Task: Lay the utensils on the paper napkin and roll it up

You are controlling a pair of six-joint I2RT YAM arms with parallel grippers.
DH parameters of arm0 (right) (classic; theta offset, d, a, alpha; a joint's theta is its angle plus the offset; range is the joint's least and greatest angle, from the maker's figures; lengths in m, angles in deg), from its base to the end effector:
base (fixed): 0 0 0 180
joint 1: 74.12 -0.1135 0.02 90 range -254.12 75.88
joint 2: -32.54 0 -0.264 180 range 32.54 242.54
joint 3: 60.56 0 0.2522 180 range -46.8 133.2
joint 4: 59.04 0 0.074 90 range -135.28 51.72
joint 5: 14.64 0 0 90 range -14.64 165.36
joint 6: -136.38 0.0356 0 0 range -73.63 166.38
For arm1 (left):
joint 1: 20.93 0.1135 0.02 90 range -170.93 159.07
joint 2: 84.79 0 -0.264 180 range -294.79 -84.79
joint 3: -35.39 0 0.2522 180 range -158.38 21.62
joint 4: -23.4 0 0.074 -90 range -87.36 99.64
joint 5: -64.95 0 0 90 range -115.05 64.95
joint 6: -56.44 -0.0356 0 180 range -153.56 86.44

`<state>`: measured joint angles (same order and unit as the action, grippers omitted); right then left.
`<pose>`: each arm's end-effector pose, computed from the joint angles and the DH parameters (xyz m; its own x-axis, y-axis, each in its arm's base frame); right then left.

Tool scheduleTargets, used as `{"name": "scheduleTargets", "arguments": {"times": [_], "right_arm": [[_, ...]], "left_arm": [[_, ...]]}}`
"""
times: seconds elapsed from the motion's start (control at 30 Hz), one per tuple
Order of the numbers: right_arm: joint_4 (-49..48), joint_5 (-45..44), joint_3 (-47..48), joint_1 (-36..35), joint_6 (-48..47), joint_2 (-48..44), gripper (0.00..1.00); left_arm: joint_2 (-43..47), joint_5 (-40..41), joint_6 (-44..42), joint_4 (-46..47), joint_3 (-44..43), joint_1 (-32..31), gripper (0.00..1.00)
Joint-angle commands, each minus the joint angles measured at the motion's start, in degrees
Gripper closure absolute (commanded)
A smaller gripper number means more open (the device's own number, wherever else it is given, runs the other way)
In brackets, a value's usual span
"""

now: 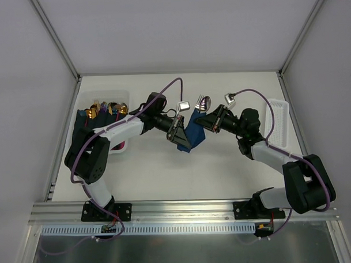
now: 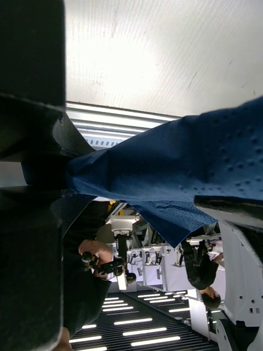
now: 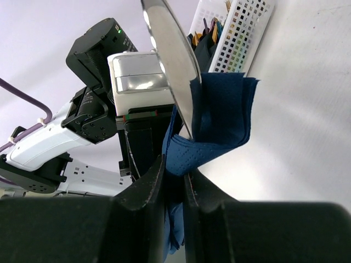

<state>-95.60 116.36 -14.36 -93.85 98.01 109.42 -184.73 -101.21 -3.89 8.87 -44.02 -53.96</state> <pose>0.2531 0.1156 0.2523 -0.6215 0.4057 -0.6702 -0.6151 0.2771 0.7382 0.2908 -0.2303 0.2377 -0.8128 0.3872 -0.4351 0.4539 -0.0472 -0.8898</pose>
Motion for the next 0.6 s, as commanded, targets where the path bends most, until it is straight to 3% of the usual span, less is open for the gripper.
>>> {"name": "scheduleTargets", "arguments": {"times": [0.0, 0.13, 0.37, 0.47, 0.57], "right_arm": [[-3.6, -0.1, 3.6, 0.3, -0.7, -2.1, 1.00], [-1.4, 0.1, 4.3, 0.0, -1.6, -2.4, 1.00], [12.2, -0.9, 7.6, 0.0, -7.2, -5.7, 0.49], [21.4, -3.1, 9.0, 0.1, -11.0, -8.8, 0.38], [33.6, -8.0, 11.0, 0.2, -15.9, -13.7, 0.34]], "left_arm": [[3.0, -0.2, -1.7, -0.5, 0.3, -0.4, 1.00], [4.0, 2.1, -2.4, -0.5, 0.5, -0.4, 1.00], [7.6, 9.6, -4.2, -0.6, 0.7, 1.1, 1.00], [9.1, 12.9, -4.4, -0.6, 0.6, 2.8, 1.00], [10.7, 16.6, -5.2, -1.0, 0.3, 4.1, 1.00]]}}
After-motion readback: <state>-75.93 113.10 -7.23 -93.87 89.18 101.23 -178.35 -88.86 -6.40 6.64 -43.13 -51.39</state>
